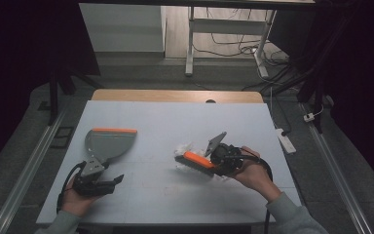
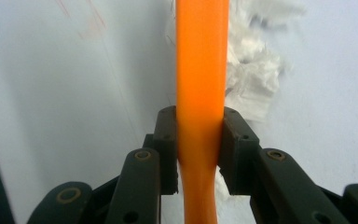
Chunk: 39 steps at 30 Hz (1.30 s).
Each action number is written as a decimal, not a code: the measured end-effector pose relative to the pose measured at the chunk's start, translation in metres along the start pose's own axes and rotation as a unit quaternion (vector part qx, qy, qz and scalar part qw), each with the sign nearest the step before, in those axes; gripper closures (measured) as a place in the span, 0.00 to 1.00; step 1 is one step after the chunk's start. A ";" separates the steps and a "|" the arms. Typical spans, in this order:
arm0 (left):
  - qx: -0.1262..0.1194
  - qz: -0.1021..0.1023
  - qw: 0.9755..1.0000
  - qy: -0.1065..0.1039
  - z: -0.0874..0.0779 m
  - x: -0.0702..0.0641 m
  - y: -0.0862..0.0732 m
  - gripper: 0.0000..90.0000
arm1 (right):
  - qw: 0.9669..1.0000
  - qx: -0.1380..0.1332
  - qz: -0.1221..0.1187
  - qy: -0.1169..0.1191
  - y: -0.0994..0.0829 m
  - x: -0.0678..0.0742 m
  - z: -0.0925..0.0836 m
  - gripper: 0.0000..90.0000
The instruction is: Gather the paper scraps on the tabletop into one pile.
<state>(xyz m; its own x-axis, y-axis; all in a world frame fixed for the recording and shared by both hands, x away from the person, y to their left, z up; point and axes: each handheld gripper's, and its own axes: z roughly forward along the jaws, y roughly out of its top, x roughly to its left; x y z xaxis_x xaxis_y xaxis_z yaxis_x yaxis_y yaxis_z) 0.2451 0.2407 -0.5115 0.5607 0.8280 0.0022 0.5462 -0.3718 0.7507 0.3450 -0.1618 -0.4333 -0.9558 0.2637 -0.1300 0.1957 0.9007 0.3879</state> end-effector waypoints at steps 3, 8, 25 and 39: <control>0.000 -0.001 1.000 0.000 0.000 0.000 0.000 0.33 | 0.999 -0.032 0.023 -0.008 -0.005 0.001 -0.015 0.79; -0.002 0.002 1.000 0.001 -0.001 -0.002 0.001 0.33 | 0.992 -0.067 0.106 -0.025 -0.025 -0.001 -0.041 0.79; 0.000 0.010 1.000 -0.005 0.001 -0.004 0.002 0.33 | 0.983 -0.027 0.179 -0.036 -0.029 -0.016 -0.033 0.79; -0.008 0.020 1.000 -0.016 0.000 -0.005 0.003 0.33 | 0.939 0.055 0.334 -0.064 -0.089 -0.025 -0.042 0.79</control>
<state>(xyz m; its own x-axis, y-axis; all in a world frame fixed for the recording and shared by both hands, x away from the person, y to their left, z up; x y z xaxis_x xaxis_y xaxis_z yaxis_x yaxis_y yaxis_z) 0.2437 0.2353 -0.5091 0.6015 0.7988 0.0116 0.5134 -0.3977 0.7604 0.3427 -0.2632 -0.4268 -0.5796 0.8149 -0.0022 0.7700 0.5485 0.3258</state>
